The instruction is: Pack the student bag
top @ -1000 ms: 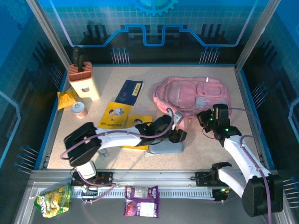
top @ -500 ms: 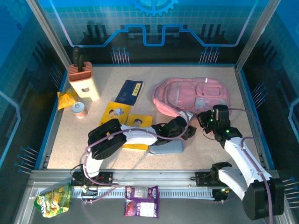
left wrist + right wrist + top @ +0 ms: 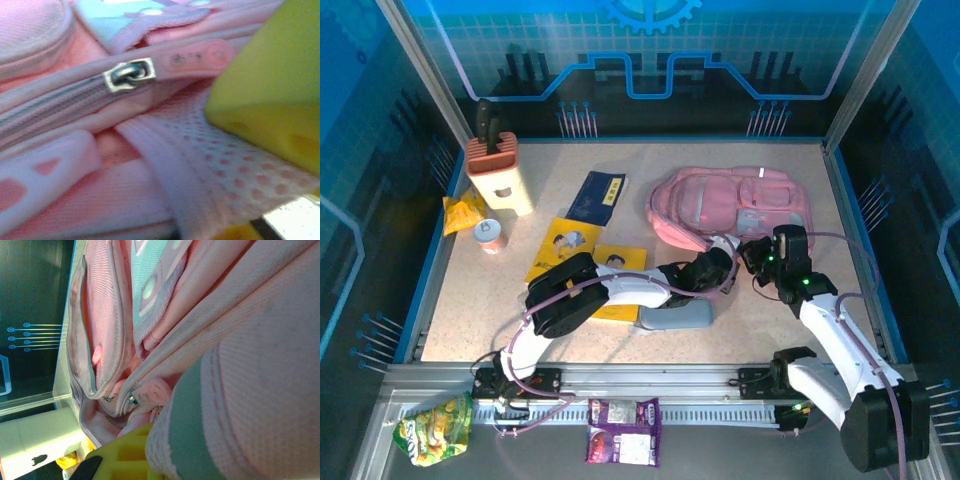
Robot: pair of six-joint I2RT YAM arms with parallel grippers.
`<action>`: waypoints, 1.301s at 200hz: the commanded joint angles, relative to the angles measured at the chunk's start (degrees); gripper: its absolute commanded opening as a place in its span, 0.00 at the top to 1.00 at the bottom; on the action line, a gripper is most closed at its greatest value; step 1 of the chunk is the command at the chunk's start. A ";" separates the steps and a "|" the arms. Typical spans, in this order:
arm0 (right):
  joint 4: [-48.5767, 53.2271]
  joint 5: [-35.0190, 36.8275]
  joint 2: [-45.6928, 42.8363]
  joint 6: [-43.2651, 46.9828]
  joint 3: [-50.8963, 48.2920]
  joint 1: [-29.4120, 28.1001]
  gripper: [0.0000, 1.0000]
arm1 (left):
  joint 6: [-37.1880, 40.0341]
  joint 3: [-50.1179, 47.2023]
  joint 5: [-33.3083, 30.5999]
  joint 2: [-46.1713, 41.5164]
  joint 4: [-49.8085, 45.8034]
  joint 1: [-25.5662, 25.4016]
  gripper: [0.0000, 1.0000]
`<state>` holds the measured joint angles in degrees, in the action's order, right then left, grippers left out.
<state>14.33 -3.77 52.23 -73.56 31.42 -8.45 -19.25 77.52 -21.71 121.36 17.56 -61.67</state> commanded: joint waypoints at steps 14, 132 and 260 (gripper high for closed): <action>-1.67 -0.32 -1.82 -0.05 -0.19 -1.31 1.00 | 1.55 1.96 -4.16 -1.07 0.01 0.85 0.96; 0.24 -1.74 -2.31 2.05 0.48 2.33 1.00 | 1.43 -7.36 -2.54 -7.60 3.81 1.78 1.00; 2.85 -15.91 8.53 13.91 8.73 15.02 1.00 | -1.43 -16.12 4.93 -14.73 0.45 4.89 1.00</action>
<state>18.28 -18.92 57.74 -65.21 34.89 3.16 -19.09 62.74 -17.76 110.34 20.51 -57.91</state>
